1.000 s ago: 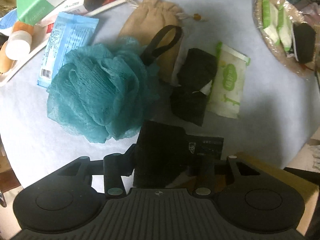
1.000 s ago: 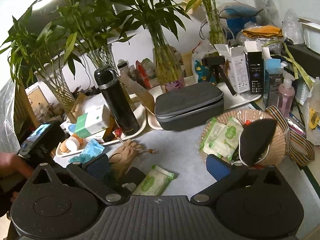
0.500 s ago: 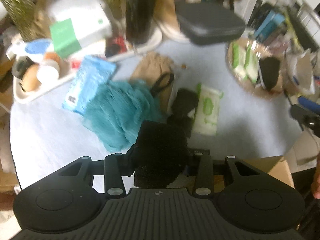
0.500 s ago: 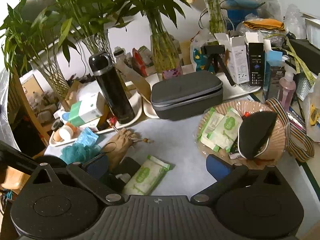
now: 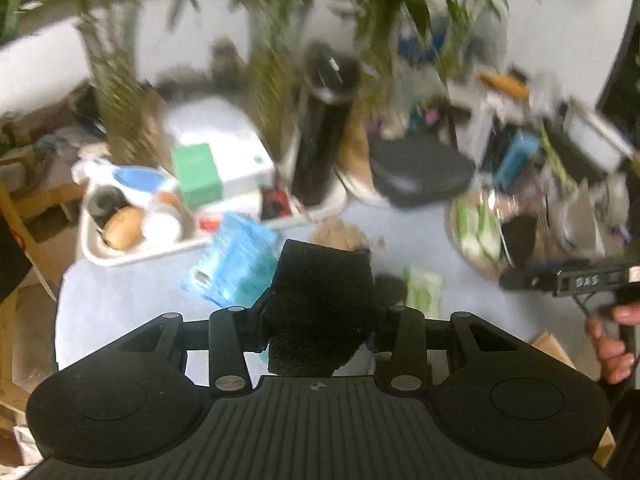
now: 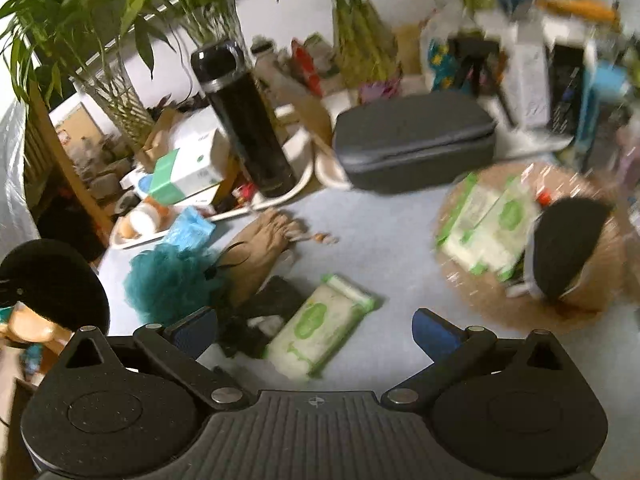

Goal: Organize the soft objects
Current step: 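Grasp and lift the black foam block with the left gripper while the right gripper approaches the wipes packet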

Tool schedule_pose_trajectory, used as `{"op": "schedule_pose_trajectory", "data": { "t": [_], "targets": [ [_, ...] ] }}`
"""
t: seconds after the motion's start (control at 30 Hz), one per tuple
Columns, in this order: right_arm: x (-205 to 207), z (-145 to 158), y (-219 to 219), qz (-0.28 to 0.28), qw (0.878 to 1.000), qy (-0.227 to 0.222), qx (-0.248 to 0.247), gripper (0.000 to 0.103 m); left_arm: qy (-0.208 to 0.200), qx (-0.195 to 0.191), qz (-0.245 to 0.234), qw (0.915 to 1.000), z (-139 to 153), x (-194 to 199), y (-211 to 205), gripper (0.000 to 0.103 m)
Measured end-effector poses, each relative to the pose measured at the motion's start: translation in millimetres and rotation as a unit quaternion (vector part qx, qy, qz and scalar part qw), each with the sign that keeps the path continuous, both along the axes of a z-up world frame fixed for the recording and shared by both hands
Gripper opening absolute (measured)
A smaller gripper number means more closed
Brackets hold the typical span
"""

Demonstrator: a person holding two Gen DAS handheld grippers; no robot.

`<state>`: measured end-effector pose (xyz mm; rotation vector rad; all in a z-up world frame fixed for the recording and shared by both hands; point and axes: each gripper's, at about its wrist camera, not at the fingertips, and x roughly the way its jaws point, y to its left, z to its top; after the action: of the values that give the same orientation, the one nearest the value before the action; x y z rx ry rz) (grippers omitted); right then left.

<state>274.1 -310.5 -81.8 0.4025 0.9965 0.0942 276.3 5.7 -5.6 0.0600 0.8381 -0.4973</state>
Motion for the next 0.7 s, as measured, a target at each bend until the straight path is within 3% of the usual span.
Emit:
{"op": "schedule_pose_trajectory", "data": {
  "t": [0.13,0.27,0.47,0.7],
  "targets": [
    [17.0,-13.0,2.2,0.018,1.000,0.022,0.010,0.099,-0.029,-0.045,0.027,0.9982,6.2,-9.4,24.7,0.041],
    [30.6,-31.5,2.6,0.027,0.998,0.054,0.032,0.086,-0.054,-0.060,0.050,0.9955,10.3,-19.9,41.7,0.041],
    [50.1,-63.2,5.6,0.034,0.994,0.102,0.025,0.066,-0.073,-0.085,0.077,0.9907,7.9,-35.0,64.6,0.041],
    [67.4,-92.1,13.8,0.050,0.990,0.130,0.026,0.065,-0.079,-0.105,0.090,0.9872,0.3,-47.8,80.2,0.041]
  ]
}}
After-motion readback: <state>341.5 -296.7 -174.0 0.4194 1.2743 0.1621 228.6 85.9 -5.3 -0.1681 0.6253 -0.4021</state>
